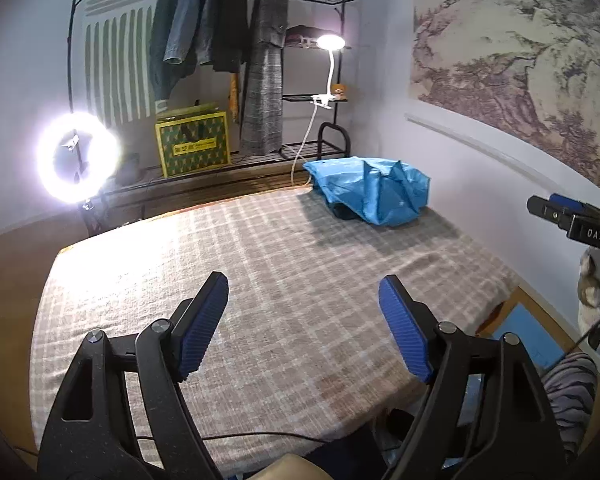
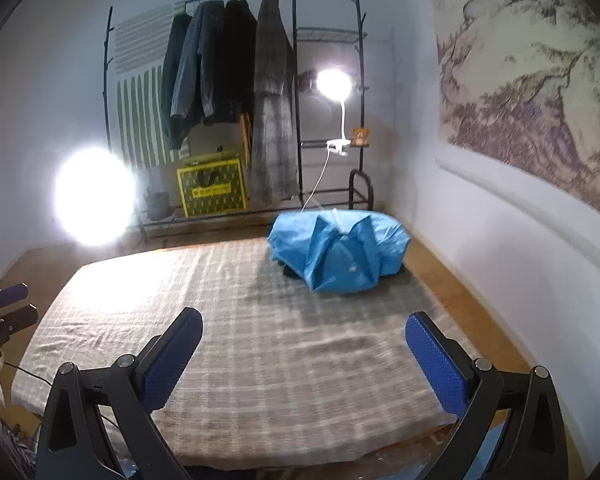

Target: Fold large clothes

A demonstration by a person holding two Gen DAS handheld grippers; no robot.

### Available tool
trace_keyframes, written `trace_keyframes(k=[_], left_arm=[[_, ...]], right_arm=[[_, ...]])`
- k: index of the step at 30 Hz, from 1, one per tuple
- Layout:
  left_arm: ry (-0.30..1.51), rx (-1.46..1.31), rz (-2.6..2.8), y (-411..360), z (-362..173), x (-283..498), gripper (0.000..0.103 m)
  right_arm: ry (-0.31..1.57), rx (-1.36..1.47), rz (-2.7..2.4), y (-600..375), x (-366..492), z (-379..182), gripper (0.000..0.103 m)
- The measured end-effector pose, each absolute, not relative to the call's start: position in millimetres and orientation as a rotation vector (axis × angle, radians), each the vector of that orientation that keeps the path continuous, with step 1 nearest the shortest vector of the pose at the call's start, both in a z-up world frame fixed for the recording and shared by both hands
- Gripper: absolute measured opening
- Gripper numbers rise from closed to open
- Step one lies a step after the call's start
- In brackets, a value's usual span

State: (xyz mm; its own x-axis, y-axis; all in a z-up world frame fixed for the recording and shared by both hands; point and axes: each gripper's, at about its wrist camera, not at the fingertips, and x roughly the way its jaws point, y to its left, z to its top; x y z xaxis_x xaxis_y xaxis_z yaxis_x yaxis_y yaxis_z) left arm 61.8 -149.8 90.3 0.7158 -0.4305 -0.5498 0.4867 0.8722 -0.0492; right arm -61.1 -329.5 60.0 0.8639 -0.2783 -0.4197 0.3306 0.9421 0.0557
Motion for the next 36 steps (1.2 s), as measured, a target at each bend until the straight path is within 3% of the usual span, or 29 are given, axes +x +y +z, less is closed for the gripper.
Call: trace_keyframes(k=[13,36], left_arm=[[0.552,0.111,-0.422,-148.8,61.3,94.5,0.103],[0.59,0.175,-0.424,-175.2,42.7,100.4,0.103]], right_arm=[[0.43,0.18,-0.356,-330.1,-7.3,20.1,0.103],[0.48,0.176,-0.393,-333.7,22.7,-8.3,0.103]])
